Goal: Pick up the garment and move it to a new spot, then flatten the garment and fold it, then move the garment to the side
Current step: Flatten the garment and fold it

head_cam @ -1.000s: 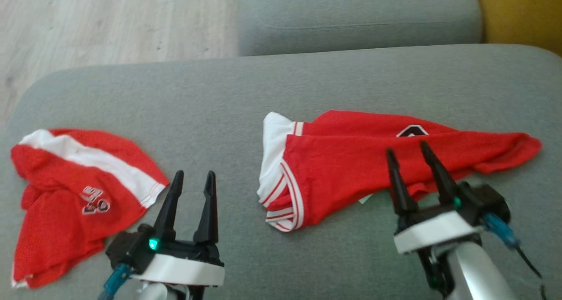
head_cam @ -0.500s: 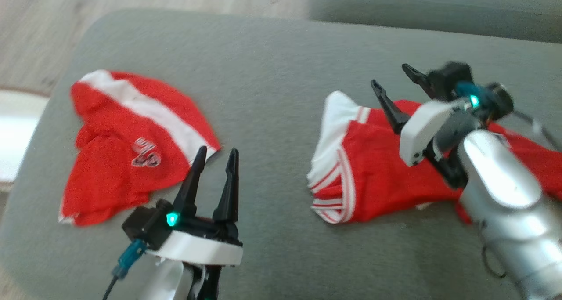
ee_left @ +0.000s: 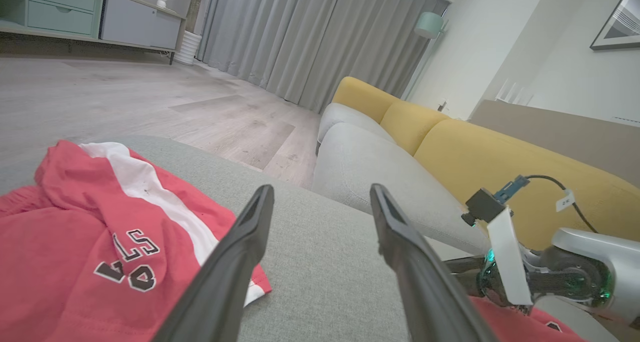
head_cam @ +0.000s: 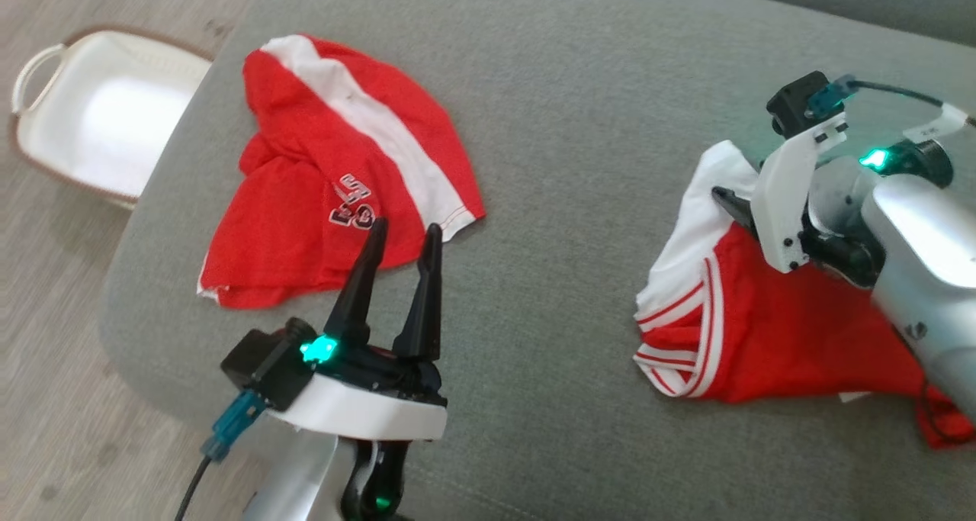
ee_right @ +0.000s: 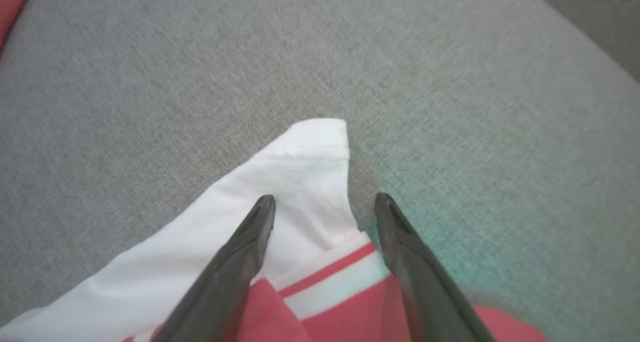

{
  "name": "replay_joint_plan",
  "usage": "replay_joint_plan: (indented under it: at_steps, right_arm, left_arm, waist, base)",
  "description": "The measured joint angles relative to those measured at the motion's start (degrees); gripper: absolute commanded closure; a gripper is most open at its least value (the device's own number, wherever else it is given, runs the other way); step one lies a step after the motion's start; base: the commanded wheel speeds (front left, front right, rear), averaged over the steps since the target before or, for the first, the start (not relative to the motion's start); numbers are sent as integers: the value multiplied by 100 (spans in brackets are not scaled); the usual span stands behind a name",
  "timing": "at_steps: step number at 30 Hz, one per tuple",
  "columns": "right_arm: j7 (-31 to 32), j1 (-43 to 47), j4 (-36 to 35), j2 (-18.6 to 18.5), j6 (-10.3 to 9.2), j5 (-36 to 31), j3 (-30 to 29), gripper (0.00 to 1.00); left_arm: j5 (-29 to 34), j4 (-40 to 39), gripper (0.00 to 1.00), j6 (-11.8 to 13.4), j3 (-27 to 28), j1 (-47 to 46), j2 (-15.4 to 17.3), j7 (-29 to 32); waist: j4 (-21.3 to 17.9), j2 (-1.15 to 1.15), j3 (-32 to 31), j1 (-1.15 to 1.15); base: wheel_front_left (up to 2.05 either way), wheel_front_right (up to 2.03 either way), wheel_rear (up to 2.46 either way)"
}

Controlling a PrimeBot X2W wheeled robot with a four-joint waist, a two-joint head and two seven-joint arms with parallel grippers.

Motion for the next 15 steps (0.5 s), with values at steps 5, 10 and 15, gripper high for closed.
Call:
replay_joint_plan:
  at_steps: [5, 10, 15]
  right_arm:
    - [449, -258, -167, -222, 0, 756, 560, 97]
    - [-37, -353, -155, -293, 0, 990, 709, 100]
    - [-1125, -769, 175, -283, 0, 921, 578, 100]
  left_arm:
    - [0, -8, 0, 4, -78, -43, -3, 0]
    - [0, -4, 0, 53, -78, -43, -3, 0]
    - [2, 2, 0, 54, -76, -43, -3, 0]
  waist:
    - [155, 0, 151, -1]
    - [136, 0, 170, -1]
    - [78, 0, 140, -1]
  base:
    - [0, 0, 0]
    - [0, 0, 0]
    - [0, 0, 0]
